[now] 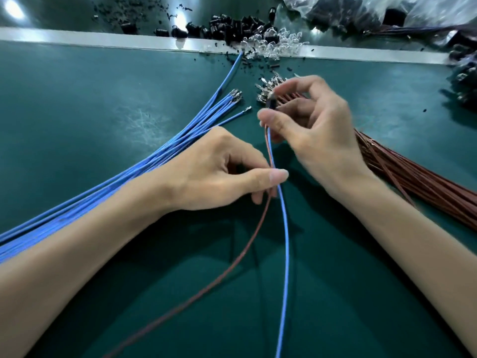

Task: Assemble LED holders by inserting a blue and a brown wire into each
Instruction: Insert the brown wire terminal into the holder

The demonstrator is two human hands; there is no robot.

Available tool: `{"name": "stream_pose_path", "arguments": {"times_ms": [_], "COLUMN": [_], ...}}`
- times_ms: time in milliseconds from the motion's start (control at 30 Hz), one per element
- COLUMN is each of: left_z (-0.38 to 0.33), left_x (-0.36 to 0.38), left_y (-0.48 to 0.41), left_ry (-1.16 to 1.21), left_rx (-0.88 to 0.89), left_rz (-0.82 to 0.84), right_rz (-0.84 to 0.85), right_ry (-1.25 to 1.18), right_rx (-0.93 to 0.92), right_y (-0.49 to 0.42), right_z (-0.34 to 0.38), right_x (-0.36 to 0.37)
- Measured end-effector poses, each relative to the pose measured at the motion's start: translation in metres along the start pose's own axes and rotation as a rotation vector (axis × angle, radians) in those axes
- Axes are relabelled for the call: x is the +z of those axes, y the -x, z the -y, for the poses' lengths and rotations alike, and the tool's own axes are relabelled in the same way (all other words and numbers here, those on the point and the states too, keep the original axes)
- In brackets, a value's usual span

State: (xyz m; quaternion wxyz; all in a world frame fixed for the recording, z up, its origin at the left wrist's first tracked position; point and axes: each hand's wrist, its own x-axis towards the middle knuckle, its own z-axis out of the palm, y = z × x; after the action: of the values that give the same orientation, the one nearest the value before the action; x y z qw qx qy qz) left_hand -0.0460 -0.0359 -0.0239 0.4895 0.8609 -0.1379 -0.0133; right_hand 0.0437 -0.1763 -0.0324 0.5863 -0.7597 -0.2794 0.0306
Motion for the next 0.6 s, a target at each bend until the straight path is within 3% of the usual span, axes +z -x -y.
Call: {"name": "stream_pose_path", "arguments": {"times_ms": [233, 467, 600], "left_z": [-0.001, 0.006, 0.005], "left_x": [0.001, 0.009, 0.007], "left_y": [-0.001, -0.006, -0.006], "left_ry": [-0.09, -0.349, -0.304], "left_rx": [0.08, 0.055, 0.06], "left_rz": [-0.249, -0.236, -0.259], "right_rz": [0.092, -0.017, 0.094], "right_ry": [0.414, 0.669, 0.784], "right_rx": [-0.12, -0.254, -0.115], "right_y": [-0.004, -0.062, -0.138], "right_z": [0.001, 0.006, 0.002], "right_x": [0.008, 0.014, 0.022]}}
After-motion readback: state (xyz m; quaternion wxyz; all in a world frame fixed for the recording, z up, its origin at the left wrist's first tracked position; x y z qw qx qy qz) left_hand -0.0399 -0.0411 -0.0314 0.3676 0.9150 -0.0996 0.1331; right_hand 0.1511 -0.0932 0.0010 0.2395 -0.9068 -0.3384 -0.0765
